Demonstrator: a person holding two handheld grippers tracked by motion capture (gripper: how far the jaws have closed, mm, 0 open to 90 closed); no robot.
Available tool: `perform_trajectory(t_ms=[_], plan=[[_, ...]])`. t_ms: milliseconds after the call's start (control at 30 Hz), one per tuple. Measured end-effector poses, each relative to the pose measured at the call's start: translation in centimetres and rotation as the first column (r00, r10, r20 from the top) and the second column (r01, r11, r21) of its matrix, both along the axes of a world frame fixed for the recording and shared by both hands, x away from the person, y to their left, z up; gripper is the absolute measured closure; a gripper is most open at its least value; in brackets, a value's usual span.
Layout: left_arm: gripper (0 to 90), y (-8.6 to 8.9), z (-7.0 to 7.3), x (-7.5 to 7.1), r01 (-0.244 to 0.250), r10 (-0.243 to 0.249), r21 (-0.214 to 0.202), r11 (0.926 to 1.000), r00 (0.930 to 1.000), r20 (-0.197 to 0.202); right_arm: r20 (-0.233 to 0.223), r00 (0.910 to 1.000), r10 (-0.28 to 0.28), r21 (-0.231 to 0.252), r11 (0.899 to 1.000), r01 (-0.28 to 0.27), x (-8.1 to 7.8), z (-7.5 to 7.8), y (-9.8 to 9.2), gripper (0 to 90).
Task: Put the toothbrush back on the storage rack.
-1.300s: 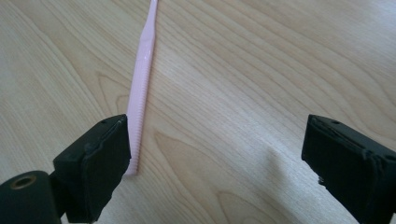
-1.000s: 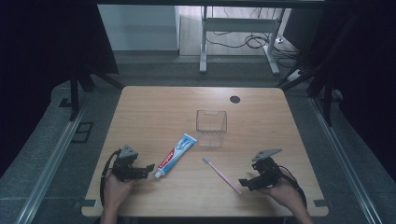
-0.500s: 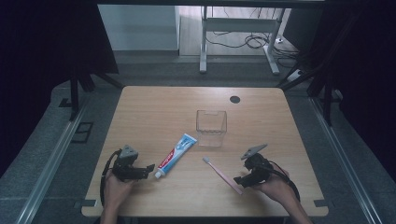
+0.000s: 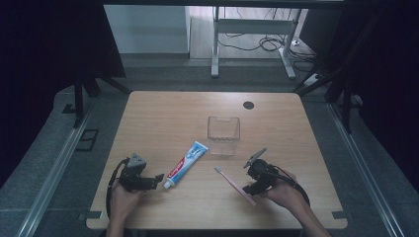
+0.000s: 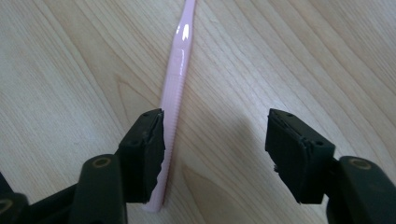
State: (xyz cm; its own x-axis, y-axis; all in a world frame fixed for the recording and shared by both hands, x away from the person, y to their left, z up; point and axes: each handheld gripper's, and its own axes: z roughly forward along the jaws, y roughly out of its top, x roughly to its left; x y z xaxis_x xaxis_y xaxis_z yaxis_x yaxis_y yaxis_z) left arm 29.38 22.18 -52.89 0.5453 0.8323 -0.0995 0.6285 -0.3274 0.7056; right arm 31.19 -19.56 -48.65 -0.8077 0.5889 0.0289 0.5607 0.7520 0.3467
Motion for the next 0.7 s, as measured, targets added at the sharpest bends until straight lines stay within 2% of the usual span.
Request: perform_trajectory(t_ms=[233, 433, 700], plan=[[13.2, 0.0, 0.1, -0.1, -0.012, 0.012, 0.009, 0.9999, 0.9998, 0.017, -0.026, 0.9986, 0.045, -0.052, 0.998, -0.046, 0.5, 0.0, 1.7, 47.8], [13.2, 0.0, 0.2, -0.1, -0.01, 0.01, 0.024, 0.9996, 0.9996, 0.028, -0.072, 0.9935, 0.088, -0.089, 0.991, -0.095, 0.9, -0.2, 3.4, 55.1], [13.3, -0.1, 0.1, 0.0, -0.006, 0.005, 0.036, 0.9993, 0.9996, 0.026, -0.082, 0.9906, 0.11, -0.142, 0.983, -0.12, 1.2, -0.7, 4.9, 62.2]])
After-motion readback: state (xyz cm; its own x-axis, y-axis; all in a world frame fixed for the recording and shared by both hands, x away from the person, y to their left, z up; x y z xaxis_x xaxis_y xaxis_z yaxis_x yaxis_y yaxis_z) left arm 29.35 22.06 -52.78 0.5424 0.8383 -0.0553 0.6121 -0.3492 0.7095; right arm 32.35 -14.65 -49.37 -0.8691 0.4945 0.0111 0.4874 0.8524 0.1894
